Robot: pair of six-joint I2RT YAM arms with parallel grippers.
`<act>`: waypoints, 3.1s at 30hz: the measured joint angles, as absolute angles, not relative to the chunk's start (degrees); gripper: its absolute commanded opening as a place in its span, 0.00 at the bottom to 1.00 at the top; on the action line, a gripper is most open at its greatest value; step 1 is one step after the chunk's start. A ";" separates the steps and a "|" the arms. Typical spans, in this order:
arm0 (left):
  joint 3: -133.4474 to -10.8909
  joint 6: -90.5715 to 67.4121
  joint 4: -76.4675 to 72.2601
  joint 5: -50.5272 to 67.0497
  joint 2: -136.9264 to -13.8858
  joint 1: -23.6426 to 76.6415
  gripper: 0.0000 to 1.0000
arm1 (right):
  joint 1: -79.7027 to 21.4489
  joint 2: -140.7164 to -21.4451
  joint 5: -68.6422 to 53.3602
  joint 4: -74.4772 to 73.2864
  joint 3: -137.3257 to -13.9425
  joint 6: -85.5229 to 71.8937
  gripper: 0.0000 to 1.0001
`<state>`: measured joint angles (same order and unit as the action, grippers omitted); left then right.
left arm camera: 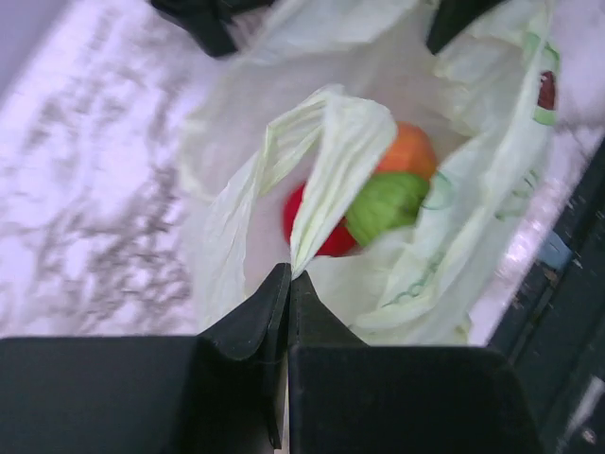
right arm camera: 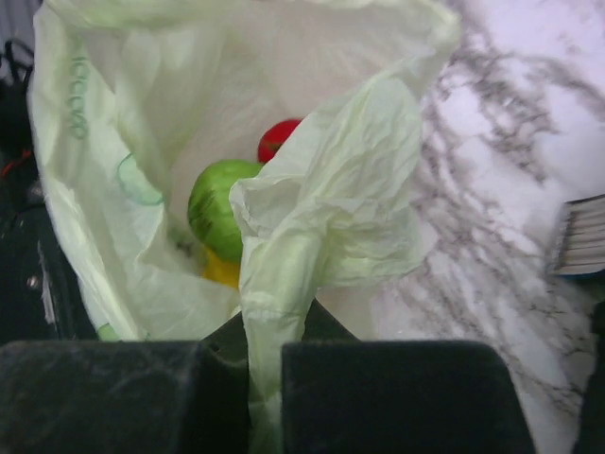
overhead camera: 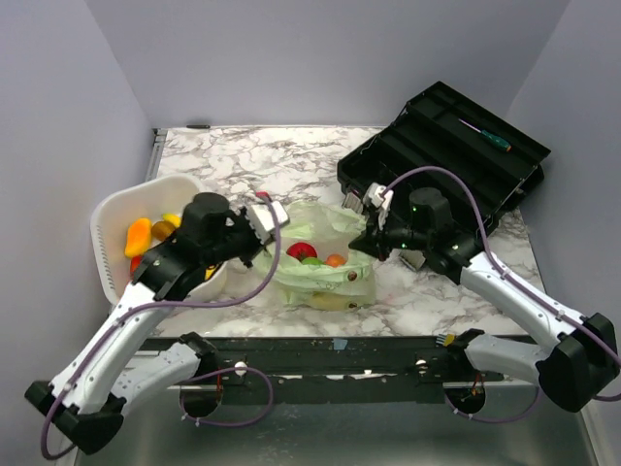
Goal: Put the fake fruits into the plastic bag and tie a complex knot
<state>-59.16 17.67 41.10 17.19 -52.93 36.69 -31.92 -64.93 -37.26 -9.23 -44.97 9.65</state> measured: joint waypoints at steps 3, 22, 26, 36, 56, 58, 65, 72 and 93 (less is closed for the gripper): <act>-60.80 18.44 35.97 17.08 -46.94 31.51 0.00 | -31.92 -63.51 -32.73 -7.88 -48.53 6.76 0.01; -31.29 42.13 31.73 27.94 -21.19 28.73 0.57 | -31.86 -53.78 -32.86 -6.46 -37.85 9.41 0.01; -37.60 37.76 36.62 30.30 -24.32 28.71 0.93 | -31.86 -53.78 -35.62 -6.46 -37.87 10.72 0.08; -68.12 23.64 37.80 33.87 -48.66 28.71 0.94 | -31.86 -53.17 -36.32 -5.96 -41.82 10.70 0.25; -93.34 28.12 35.75 31.48 -79.35 45.95 0.69 | -31.86 -53.58 -35.70 -5.78 -47.77 11.05 0.24; -93.27 29.04 36.21 31.05 -79.85 46.61 0.66 | -31.86 -53.71 -35.73 -6.04 -47.88 11.09 0.24; -92.84 30.65 36.07 26.35 -81.41 47.81 0.48 | -31.86 -53.76 -36.64 -6.17 -49.04 11.22 0.24; -93.36 30.59 36.21 21.58 -85.21 48.10 0.29 | -31.86 -53.74 -37.39 -6.24 -49.36 11.35 0.25; -82.13 4.12 12.91 49.32 -74.19 35.68 0.00 | -31.86 -50.85 -37.04 -7.79 -61.25 2.00 0.97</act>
<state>-82.13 4.12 12.91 49.32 -74.19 35.68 -31.86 -50.85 -37.04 -7.79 -61.25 2.00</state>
